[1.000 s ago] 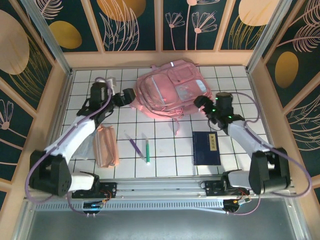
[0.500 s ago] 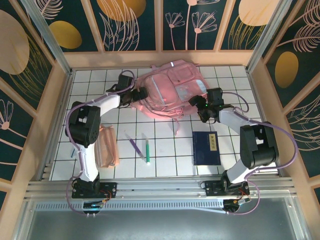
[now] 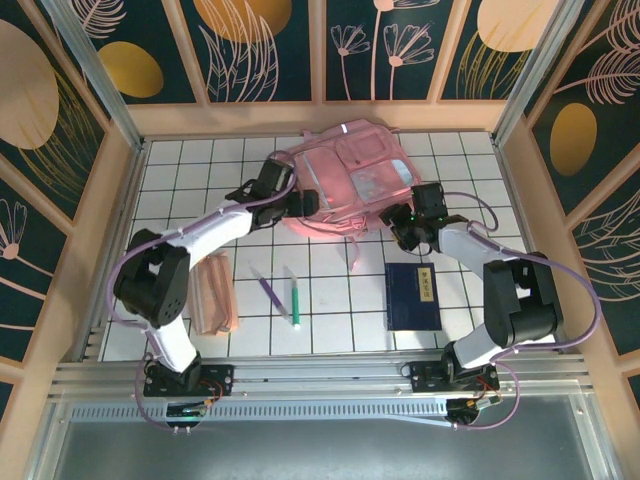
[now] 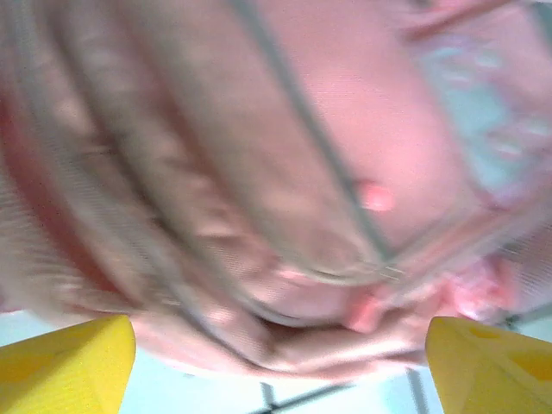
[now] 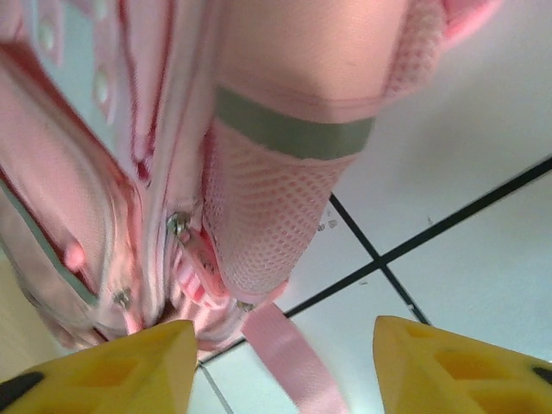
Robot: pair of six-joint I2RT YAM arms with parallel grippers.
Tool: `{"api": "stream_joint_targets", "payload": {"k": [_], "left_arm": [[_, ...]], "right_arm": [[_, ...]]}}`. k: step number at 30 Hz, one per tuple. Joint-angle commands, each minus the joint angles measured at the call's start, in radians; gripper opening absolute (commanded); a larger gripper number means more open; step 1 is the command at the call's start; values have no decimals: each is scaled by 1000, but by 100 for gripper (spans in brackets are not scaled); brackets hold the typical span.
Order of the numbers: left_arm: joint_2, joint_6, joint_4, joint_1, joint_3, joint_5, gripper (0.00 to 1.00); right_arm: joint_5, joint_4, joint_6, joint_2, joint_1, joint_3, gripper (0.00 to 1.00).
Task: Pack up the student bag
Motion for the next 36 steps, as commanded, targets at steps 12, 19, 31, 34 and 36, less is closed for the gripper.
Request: {"api": "stream_joint_targets", "payload": {"k": [12, 19, 31, 34, 36], "left_arm": [[121, -102, -231, 98, 222, -208, 92], [332, -202, -411, 135, 433, -281, 78], [413, -287, -324, 183, 395, -74, 14], [317, -302, -284, 181, 320, -20, 3], [241, -337, -225, 181, 229, 51, 2]], "right_arm": [[28, 49, -499, -51, 91, 15, 36], [-31, -15, -592, -35, 115, 60, 34], [-5, -209, -722, -13, 123, 152, 31], [-64, -248, -803, -5, 135, 165, 38], [-202, -288, -887, 11, 147, 174, 41]]}}
